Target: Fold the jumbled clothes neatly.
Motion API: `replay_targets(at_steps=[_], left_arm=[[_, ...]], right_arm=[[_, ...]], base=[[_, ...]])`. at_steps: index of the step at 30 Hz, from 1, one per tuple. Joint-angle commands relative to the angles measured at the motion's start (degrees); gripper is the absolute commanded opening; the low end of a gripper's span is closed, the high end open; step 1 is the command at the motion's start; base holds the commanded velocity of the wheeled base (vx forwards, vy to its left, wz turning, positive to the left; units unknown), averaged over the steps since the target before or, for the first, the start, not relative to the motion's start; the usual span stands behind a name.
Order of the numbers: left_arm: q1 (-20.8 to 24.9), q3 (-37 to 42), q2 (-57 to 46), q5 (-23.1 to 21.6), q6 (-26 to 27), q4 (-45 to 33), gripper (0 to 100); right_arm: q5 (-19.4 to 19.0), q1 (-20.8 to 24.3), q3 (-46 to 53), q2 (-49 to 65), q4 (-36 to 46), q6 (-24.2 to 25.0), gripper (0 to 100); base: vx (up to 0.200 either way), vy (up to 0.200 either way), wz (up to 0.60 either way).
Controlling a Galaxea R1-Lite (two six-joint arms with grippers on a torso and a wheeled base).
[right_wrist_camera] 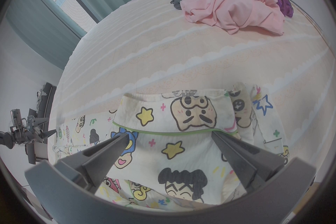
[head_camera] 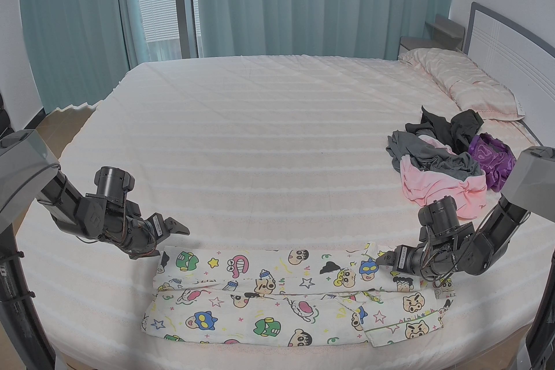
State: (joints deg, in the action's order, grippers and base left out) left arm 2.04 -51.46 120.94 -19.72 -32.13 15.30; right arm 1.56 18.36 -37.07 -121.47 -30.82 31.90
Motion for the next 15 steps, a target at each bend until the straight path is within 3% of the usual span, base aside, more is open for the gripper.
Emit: replay_targets(at_steps=[1,4,5,15], left_arm=[[-0.2,-1.8,3.1,-0.1,-0.2,0.0,100],[-0.3,-2.7,4.5,0.0,0.0,0.1,100],[-0.3,-2.7,4.5,0.0,0.0,0.1,0],[-1.6,-3.7,4.3,0.7,0.0,-0.3,0]], right_arm=[[0.0,0.0,0.0,0.0,0.0,0.0,100],[0.0,0.0,0.0,-0.1,0.0,0.0,100],[0.0,0.0,0.0,-0.1,0.0,0.0,100],[-0.1,-0.3,-0.1,0.0,-0.1,0.0,100]], base=[[0.000,0.000,0.00],[0.000,0.000,0.00],[0.000,0.000,0.00],[0.000,0.000,0.00]])
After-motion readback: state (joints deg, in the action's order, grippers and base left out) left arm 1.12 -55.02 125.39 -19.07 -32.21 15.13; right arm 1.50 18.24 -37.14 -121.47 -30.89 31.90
